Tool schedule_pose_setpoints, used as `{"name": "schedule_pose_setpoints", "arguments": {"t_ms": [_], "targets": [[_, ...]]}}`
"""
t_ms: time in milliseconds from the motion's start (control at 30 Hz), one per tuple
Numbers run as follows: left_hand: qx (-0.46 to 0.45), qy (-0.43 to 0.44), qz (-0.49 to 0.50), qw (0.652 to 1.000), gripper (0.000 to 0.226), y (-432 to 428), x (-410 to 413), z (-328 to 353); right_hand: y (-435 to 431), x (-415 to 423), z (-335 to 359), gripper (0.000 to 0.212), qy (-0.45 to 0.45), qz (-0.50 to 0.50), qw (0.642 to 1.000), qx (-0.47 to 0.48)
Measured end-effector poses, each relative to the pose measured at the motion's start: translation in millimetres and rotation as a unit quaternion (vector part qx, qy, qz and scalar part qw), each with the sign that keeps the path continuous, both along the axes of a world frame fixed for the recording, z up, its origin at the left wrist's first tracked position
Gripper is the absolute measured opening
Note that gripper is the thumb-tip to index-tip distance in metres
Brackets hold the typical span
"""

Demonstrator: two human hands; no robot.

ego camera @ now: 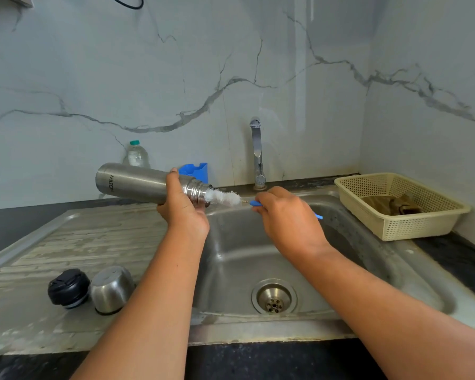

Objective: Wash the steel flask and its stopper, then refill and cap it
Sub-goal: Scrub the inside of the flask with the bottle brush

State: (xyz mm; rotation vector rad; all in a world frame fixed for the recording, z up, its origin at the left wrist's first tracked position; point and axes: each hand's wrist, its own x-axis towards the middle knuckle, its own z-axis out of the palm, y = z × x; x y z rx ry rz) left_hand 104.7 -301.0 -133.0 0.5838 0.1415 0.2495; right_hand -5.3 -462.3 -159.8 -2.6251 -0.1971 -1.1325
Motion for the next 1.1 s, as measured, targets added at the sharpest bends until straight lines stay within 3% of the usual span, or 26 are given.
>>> {"name": "schedule_pose_setpoints", "arguments": {"t_ms": [133, 200, 267, 333, 433, 500, 567, 600, 667, 767, 833, 1033, 1100], "targets": [[-0.008, -0.008, -0.026, 1.000, 0.076, 6, 4, -3, 6, -7, 1, 0.034, 0.084, -0.009, 0.996, -0.020], [-0.006, -0.013, -0.038, 0.999, 0.086, 8, 5, -3, 7, -9, 4, 0.043, 0.164, 0.013, 0.985, 0.048], [-0.004, -0.021, -0.058, 0.998, 0.082, 9, 5, -3, 4, -8, 7, 0.044, 0.242, 0.074, 0.953, 0.170], [0.008, -0.033, -0.089, 0.995, 0.065, 8, 4, -3, -2, -9, 9, 0.044, 0.315, 0.141, 0.891, 0.294], [0.011, -0.054, -0.144, 0.988, 0.041, 2, -3, -2, -11, -15, 13, 0.042, 0.433, 0.213, 0.747, 0.458], [-0.006, -0.064, -0.172, 0.983, 0.038, -1, -8, 0, -15, -17, 15, 0.039, 0.489, 0.229, 0.665, 0.517], [-0.020, -0.071, -0.178, 0.981, 0.039, -2, -9, 0, -18, -17, 14, 0.039, 0.507, 0.234, 0.633, 0.537], [-0.020, -0.071, -0.176, 0.982, 0.040, -2, -10, 0, -18, -15, 13, 0.041, 0.505, 0.233, 0.640, 0.530], [-0.003, -0.065, -0.158, 0.985, 0.048, 0, -7, -1, -17, -12, 9, 0.047, 0.480, 0.221, 0.698, 0.484], [0.016, -0.050, -0.106, 0.993, 0.090, 4, 0, -2, -12, -8, 4, 0.045, 0.368, 0.159, 0.858, 0.322], [0.024, -0.036, -0.074, 0.996, 0.098, 5, 2, -2, -12, -6, 1, 0.031, 0.282, 0.095, 0.938, 0.179], [0.021, -0.011, -0.005, 1.000, 0.065, 1, 8, -6, -11, -2, 2, 0.012, 0.112, -0.013, 0.991, 0.074], [0.022, -0.009, -0.012, 1.000, 0.066, 3, 9, -5, -10, -2, 4, 0.021, 0.099, -0.019, 0.994, 0.035]]}}
